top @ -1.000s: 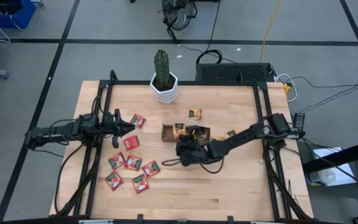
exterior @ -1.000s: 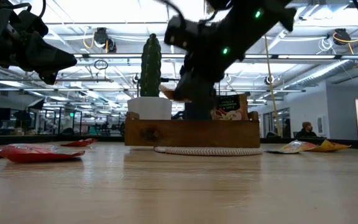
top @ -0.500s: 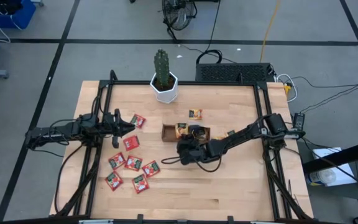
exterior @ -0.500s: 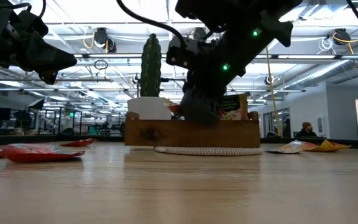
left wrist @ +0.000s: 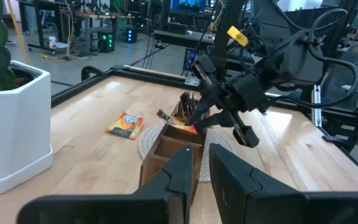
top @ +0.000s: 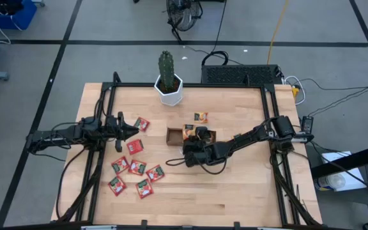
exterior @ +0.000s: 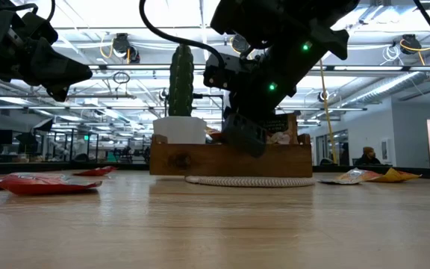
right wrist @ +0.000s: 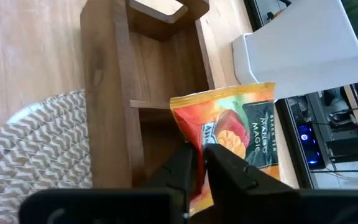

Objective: Pick & Place Tea
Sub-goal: Put the orange tea bag into the middle section of the wooden organizer

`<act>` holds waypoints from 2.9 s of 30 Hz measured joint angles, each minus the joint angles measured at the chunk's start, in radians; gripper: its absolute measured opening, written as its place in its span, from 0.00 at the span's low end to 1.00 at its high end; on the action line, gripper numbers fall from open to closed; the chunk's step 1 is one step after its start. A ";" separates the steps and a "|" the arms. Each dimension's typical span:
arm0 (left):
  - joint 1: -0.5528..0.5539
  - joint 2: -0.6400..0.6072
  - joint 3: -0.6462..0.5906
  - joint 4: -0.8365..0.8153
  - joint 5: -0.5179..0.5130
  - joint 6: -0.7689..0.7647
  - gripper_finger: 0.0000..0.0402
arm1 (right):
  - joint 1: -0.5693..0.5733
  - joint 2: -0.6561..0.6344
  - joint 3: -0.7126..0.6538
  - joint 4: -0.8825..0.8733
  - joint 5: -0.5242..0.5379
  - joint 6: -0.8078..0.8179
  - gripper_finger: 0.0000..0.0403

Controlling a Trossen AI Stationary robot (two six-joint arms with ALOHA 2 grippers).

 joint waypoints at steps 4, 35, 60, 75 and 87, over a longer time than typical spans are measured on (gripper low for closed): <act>0.000 0.000 0.000 0.000 0.000 0.000 0.14 | 0.000 0.000 0.000 -0.002 0.000 -0.002 0.17; 0.000 0.000 0.000 0.000 0.000 0.000 0.14 | -0.170 -0.253 0.010 -0.029 -0.568 -0.070 0.15; 0.000 0.000 0.000 0.000 0.000 0.000 0.14 | -0.217 0.110 0.420 -0.620 -0.703 -0.104 0.00; 0.000 0.000 0.000 0.000 0.000 0.000 0.14 | -0.203 0.146 0.420 -0.655 -0.593 -0.051 0.00; 0.000 0.000 0.000 0.000 0.000 0.000 0.14 | -0.158 0.147 0.419 -0.614 -0.427 0.007 0.00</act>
